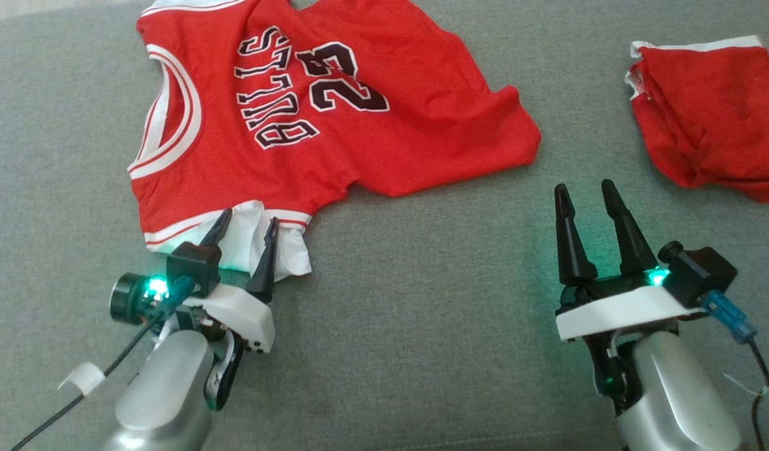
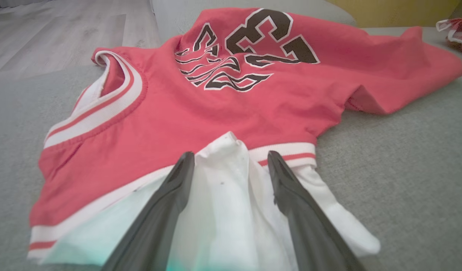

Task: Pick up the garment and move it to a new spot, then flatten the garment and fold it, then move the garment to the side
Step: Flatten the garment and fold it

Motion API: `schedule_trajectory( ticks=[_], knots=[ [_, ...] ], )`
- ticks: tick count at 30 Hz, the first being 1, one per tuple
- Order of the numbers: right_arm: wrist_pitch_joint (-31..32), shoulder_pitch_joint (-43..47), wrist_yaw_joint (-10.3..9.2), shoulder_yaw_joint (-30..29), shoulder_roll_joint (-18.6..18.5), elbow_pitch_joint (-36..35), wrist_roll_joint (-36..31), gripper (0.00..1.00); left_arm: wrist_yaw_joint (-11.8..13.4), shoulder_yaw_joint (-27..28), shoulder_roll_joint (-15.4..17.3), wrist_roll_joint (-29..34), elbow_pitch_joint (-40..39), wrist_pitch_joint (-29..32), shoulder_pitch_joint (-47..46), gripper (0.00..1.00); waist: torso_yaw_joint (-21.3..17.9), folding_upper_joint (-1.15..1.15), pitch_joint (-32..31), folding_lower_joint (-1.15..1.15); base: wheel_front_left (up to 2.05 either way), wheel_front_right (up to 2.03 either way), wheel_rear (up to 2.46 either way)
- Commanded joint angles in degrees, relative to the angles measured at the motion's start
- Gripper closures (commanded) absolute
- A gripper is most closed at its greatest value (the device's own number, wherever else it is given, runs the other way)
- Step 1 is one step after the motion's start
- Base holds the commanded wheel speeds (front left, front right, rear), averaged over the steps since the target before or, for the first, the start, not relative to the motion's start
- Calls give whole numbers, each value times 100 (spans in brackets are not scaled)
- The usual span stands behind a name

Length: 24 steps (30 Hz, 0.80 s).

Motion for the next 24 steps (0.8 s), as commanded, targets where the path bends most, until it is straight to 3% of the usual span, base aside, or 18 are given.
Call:
schedule_trajectory(
  ticks=[1, 4, 6, 7, 14, 24],
  knots=[
    [-37, -139, -4, 121, -5, -220, 30, 0, 0, 144, 74, -16, -77, -56, -223, 0, -10, 0, -5, -1, 0, 0, 0],
    [-37, -143, -4, 111, -5, -205, 34, 0, 113, 171, 41, -22, 103, -66, -263, 0, -7, 0, -33, -1, 0, 0, 0],
    [-37, -142, -4, 90, -5, -194, 30, 0, 139, 182, 22, -36, 189, -99, -289, 79, 19, 0, -61, -1, 0, 0, 0],
    [-37, -141, -4, 86, -5, -191, 22, 0, 141, 186, 13, -45, 216, -127, -304, 100, 40, 0, -74, -1, 0, 0, 0],
    [-37, -86, -4, 80, -5, -132, 15, 0, 276, 354, -27, -145, 134, -550, -168, 100, 220, 0, -312, -1, 0, 0, 0],
    [-37, 79, -4, 116, -5, -7, -34, 0, 620, 846, 102, -247, -600, -762, 579, 100, 627, 0, -779, -1, 0, 0, 0]
  ],
)
